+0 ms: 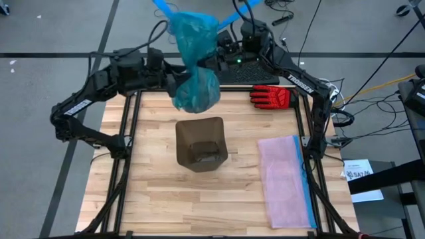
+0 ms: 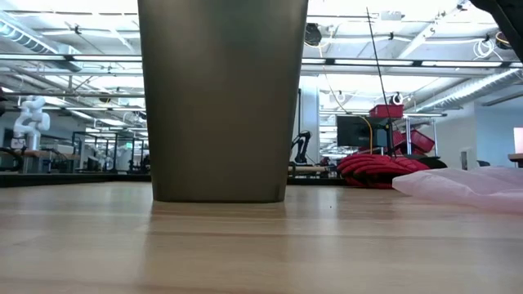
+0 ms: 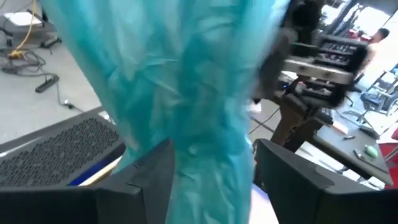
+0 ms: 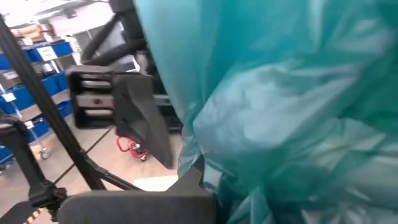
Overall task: Place trash/remove bag and relplace
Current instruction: Remove the blue trash bag from the black trash bin
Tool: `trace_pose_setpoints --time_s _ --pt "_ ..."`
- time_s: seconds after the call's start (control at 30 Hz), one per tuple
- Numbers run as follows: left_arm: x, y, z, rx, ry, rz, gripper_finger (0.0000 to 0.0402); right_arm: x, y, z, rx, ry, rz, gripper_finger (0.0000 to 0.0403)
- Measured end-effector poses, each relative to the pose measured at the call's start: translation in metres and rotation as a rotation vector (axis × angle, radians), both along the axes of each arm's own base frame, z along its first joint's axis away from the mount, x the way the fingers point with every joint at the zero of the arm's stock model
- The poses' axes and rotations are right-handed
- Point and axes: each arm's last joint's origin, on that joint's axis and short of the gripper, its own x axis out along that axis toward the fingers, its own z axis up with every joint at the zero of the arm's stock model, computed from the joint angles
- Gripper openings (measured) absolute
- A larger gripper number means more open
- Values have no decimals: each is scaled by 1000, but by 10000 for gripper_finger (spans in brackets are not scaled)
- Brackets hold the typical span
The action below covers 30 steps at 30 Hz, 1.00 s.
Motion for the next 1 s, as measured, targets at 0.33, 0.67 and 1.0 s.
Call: trace_pose_setpoints --time_s 0.33,0.67,1.0 --pt "19 5 -7 -7 19 -43 231 7 17 4 -1 -38 46 0" --pt "33 11 -9 3 -9 -26 192 7 18 11 19 -90 73 0" --pt "27 14 -13 105 94 125 4 3 8 9 63 -66 36 14"
